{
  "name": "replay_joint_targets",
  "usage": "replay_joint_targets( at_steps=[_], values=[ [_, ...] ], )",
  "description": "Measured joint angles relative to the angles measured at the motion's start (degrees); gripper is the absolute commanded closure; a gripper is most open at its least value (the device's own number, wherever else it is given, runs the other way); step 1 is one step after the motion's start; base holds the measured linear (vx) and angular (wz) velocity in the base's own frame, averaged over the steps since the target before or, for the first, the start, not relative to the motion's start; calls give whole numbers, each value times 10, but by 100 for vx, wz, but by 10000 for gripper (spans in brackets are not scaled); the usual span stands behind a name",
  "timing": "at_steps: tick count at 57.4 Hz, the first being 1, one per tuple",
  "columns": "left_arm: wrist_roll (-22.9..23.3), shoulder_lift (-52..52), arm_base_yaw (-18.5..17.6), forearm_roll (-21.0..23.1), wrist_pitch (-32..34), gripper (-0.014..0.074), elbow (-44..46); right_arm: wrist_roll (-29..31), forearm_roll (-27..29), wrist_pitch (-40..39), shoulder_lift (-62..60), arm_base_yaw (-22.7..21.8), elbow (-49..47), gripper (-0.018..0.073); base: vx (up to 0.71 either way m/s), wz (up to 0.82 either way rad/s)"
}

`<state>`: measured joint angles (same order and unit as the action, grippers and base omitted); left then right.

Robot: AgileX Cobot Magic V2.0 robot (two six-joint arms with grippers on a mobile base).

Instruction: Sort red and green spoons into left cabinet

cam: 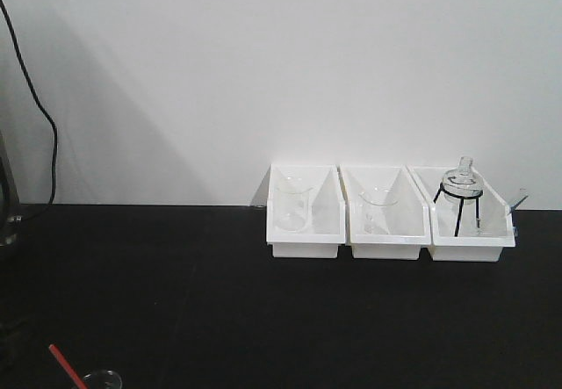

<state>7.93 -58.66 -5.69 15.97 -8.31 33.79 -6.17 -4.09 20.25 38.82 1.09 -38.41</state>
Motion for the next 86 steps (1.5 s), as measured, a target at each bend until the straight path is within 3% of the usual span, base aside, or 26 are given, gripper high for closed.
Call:
replay_joint_targets(
  at_steps=[9, 16, 37, 64, 72, 86],
  values=[
    [17, -87, 0, 74, 40, -9, 1, 0, 2, 2, 0, 0, 0, -74, 0, 0],
    [19, -144, 0, 100, 56, 19, 14, 0, 1, 2, 0, 0, 0, -39, 0, 0],
    [20, -278, -1, 108, 50, 35, 93, 1, -5, 6, 0, 0, 0, -10, 0, 0],
    [20, -322, -31, 108, 54, 59, 98, 11, -15, 6, 0, 0, 0, -10, 0, 0],
    [20, -322, -31, 108, 62, 173, 99, 11, -15, 6, 0, 0, 0, -10, 0, 0],
    [20, -322, -31, 108, 73, 526, 99, 11, -16, 12, 0, 0, 0, -3, 0, 0]
  ],
)
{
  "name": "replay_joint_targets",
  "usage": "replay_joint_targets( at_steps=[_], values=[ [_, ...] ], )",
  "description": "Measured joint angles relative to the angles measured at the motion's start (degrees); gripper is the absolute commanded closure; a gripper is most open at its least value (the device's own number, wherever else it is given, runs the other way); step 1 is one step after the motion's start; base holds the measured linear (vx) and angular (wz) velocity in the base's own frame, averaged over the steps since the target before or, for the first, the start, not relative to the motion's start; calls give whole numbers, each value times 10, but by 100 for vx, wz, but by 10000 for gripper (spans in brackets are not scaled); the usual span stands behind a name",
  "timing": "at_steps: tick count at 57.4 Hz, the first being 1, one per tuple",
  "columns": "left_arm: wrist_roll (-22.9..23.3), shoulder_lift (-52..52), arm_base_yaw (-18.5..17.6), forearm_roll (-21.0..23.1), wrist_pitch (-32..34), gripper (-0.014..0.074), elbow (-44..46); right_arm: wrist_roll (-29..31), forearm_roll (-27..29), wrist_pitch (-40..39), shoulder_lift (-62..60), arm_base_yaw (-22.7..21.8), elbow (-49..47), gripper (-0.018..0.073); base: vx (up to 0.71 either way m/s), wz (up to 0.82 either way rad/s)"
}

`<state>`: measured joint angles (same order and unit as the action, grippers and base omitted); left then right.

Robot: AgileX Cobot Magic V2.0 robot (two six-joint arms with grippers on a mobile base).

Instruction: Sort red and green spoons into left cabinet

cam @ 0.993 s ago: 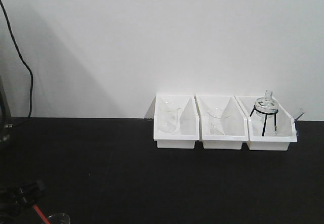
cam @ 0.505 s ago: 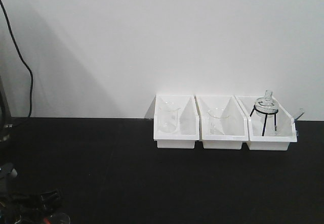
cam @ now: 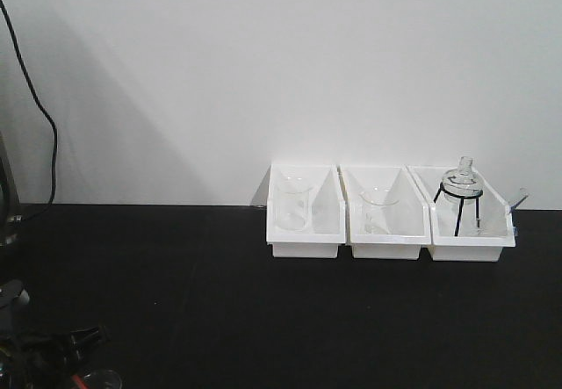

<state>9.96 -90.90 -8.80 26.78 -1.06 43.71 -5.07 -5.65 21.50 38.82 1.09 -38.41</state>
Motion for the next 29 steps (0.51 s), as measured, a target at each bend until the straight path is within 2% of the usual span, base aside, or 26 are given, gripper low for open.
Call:
replay_joint_targets(
  at_steps=[3, 14, 24, 29],
  values=[
    [0, 0, 0, 0, 0, 602, 0, 0, 0, 0, 0, 0, 0, 6, 0, 0],
    [0, 0, 0, 0, 2, 604, 1, 0, 1, 17, 0, 0, 0, 62, 0, 0],
    [0, 0, 0, 0, 11, 604, 1, 3, 7, 118, 2, 0, 0, 100, 0, 0],
    [0, 0, 0, 0, 11, 604, 1, 19, 31, 180, 14, 0, 0, 102, 0, 0]
  ],
)
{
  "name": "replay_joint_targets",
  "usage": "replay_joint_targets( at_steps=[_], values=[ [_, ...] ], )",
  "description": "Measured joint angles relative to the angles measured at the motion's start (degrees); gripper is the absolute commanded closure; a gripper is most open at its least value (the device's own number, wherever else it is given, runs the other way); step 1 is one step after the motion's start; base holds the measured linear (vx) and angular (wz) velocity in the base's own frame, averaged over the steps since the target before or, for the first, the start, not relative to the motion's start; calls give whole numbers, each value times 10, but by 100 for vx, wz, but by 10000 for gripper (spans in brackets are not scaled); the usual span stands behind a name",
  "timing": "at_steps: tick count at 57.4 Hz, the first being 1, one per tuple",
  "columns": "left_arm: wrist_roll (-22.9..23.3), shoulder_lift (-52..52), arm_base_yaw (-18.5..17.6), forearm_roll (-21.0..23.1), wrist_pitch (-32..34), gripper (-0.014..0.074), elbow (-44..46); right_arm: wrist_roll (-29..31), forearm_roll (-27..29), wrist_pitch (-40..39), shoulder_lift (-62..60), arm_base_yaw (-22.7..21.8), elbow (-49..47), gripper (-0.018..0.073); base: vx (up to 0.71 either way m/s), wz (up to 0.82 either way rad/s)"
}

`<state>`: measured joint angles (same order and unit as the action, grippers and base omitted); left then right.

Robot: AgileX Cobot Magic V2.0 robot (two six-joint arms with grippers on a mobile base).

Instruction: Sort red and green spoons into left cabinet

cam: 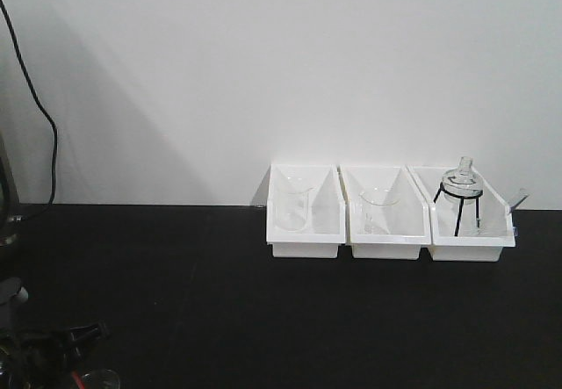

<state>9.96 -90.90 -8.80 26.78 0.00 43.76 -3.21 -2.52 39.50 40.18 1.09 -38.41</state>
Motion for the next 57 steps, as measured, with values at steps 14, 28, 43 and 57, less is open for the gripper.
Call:
replay_joint_targets(
  at_steps=[14, 28, 43, 57],
  values=[
    [0, 0, 0, 0, 0, 604, 0, 196, 160, 57, 64, 0, 0, 102, 0, 0],
    [0, 0, 0, 0, 0, 603, 0, 361, 233, 42, 94, 0, 5, 124, 0, 0],
    [0, 0, 0, 0, 0, 603, 0, 390, 274, -11, -16, 0, 128, 163, 0, 0],
    [0, 0, 0, 0, 0, 603, 0, 403, 307, -156, -151, 0, 241, 163, 0, 0]
  ],
)
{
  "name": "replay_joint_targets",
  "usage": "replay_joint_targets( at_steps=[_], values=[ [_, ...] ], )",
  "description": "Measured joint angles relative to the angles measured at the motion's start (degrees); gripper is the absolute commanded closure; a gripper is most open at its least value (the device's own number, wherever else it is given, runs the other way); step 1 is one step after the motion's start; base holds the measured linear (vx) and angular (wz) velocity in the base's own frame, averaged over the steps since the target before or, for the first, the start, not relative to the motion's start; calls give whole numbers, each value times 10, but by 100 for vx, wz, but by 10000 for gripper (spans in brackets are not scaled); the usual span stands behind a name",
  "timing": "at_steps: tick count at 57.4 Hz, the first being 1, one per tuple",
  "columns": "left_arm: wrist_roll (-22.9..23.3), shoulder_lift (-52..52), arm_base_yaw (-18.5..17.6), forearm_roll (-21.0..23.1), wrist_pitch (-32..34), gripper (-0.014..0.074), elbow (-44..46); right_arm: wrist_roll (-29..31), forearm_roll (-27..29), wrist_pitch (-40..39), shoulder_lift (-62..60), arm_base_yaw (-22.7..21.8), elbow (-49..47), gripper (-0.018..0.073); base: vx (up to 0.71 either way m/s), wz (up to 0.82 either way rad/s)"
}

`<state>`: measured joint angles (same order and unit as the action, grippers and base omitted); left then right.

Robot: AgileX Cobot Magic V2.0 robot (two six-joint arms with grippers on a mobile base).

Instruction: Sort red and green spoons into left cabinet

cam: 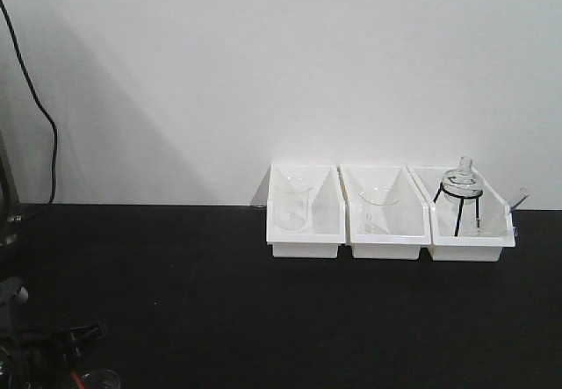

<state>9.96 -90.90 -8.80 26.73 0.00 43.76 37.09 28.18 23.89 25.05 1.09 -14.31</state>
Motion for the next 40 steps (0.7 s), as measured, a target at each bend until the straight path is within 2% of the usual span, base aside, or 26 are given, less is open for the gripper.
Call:
replay_joint_targets(
  at_steps=[7, 15, 33, 40],
  values=[
    [0, 0, 0, 0, 0, 603, 0, 1, 48, -140, 14, 0, 88, 163, 0, 0],
    [0, 0, 0, 0, 3, 603, 0, 0, 136, -253, 50, 0, 106, 167, 0, 0],
    [0, 0, 0, 0, 15, 603, 0, 22, 152, -250, 152, 1, 90, 167, 0, 0],
    [0, 0, 0, 0, 20, 603, 0, 47, 148, -265, 213, 29, 84, 169, 0, 0]
  ],
)
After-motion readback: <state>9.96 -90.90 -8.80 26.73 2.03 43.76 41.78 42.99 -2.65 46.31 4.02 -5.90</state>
